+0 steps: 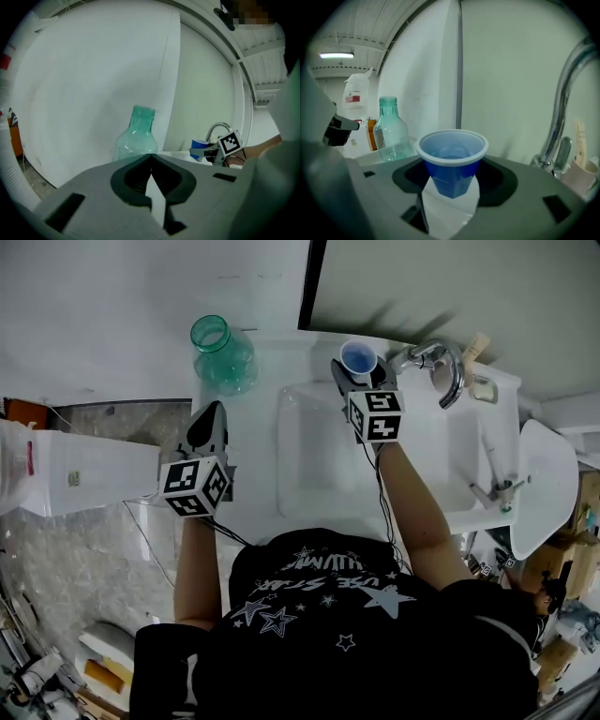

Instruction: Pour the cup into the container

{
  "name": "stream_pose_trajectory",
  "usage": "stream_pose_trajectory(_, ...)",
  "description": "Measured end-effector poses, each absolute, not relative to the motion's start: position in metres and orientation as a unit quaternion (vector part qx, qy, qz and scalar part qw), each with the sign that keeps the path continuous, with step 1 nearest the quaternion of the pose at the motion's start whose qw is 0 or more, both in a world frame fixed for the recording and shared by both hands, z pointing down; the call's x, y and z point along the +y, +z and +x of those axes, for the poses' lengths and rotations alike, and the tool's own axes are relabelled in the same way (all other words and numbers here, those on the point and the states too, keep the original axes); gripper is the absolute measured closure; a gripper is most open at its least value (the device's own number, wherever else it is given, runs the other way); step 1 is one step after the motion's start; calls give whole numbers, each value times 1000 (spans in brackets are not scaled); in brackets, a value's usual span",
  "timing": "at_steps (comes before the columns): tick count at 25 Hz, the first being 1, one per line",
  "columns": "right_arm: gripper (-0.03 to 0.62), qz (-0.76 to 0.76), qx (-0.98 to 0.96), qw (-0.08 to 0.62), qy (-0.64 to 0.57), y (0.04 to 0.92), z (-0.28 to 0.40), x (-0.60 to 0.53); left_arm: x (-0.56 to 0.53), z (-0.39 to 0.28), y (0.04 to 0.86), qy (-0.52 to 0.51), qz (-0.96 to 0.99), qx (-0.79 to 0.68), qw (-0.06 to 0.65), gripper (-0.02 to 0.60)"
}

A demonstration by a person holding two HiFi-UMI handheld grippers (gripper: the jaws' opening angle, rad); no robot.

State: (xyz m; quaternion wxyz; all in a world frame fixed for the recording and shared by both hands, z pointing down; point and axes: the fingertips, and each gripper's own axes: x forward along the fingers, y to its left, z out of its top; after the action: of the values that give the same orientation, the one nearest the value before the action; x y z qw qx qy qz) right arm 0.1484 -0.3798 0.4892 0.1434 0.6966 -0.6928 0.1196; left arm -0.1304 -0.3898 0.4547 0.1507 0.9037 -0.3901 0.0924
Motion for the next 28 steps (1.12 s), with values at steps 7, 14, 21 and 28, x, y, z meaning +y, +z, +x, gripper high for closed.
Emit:
stream_pose_trajectory(7,306,653,-731,171,100,456,106,-395,-400,-156,427,79,895,-415,142,571)
stream_pose_trajectory(14,307,616,-764,162,100,419,68,-421,-416,-179,405,68,887,-437,133,571)
stream_pose_trajectory(21,307,581,-792,170,75,377,34,-452,-422,-187,392,66,886,-442,126,571)
stream_pose_trajectory(28,324,562,-807,175,50,350,9,-478,-437,-194,384,56,883,-449,123,571)
